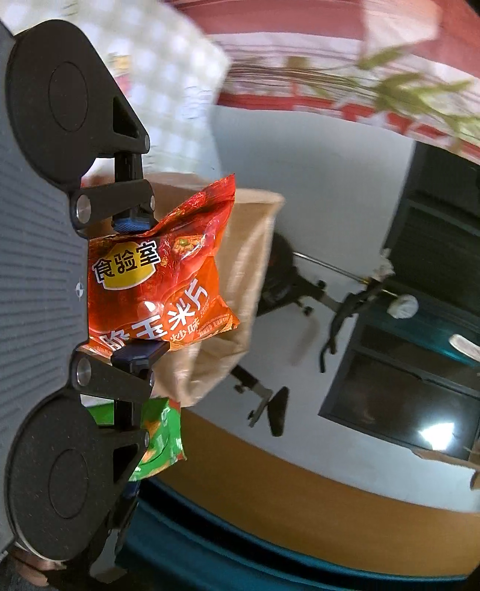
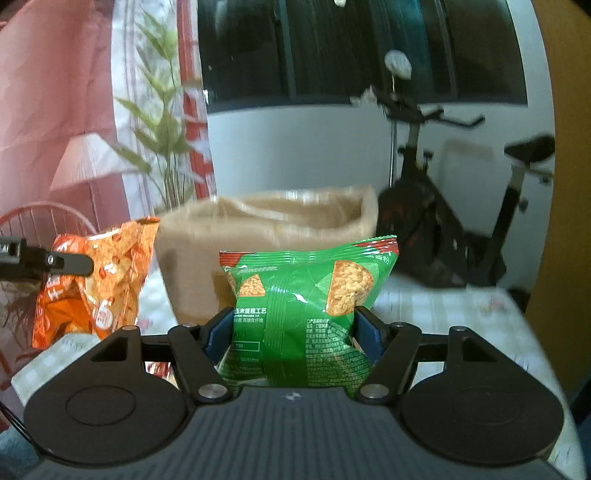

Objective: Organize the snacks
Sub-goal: 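Carry both bags over the box and release them inside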

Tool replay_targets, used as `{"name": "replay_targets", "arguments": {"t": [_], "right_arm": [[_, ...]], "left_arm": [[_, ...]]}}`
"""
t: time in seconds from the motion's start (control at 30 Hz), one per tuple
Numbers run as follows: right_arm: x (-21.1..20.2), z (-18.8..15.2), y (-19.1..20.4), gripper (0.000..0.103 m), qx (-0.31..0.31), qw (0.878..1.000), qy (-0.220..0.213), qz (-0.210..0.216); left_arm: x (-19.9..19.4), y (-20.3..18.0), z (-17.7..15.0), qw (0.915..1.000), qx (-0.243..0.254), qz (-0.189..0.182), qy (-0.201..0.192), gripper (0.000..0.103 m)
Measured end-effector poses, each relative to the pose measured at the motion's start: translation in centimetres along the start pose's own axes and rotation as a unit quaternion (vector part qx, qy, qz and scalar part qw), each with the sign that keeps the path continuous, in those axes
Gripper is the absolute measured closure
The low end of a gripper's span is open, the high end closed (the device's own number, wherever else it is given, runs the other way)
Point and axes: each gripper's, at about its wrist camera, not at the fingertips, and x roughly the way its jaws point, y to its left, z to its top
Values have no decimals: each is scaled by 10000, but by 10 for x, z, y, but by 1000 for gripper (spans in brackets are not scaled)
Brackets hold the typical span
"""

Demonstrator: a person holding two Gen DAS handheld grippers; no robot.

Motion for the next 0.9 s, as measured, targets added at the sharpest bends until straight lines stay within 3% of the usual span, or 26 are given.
{"name": "replay_targets", "arguments": {"t": [0.23,0.4,0.67,0.77,0.9], "right_arm": [[13,48,-1,33,-155,9988,-457,93],[39,78,-3,33,-383,9971,-649,53],[78,101,-13,33,-437,9969,-648,37],[90,105,-17,33,-469,9971,-591,-2],[102,107,-25,33,-433,9977,-517,-15]], "left_arm": [[22,-13,56,9975,499,100,-490,46],[65,-19,89,9946,736,383,-626,46],[148,-22,98,9912,1048,789,-183,44],[178,-20,91,9869,1278,962,218,42],[194,-9,84,9862,1249,901,600,34]]}}
